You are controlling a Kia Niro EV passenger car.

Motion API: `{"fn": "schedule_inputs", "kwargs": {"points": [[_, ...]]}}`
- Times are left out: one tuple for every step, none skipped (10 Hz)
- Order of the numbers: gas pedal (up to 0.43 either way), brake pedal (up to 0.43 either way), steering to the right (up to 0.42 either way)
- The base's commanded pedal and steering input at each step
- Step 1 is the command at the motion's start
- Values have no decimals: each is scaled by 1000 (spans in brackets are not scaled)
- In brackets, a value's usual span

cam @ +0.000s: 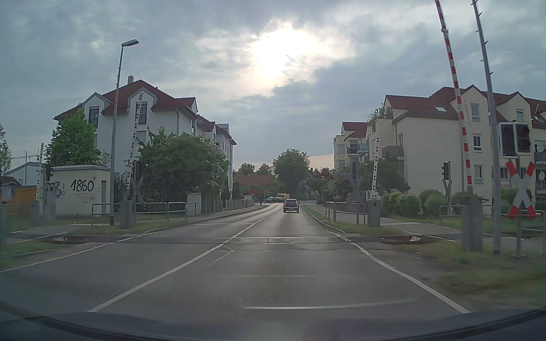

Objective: Follow the waypoints while adhering to traffic rules and regulations

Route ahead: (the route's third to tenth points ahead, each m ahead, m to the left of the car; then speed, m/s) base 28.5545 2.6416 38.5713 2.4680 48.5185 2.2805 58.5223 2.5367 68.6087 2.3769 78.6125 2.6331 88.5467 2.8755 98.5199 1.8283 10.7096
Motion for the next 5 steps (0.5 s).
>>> {"fn": "schedule_inputs", "kwargs": {"points": [[138, 0, -4], [130, 0, -5], [130, 0, -5], [130, 0, -4], [130, 0, -4]]}}
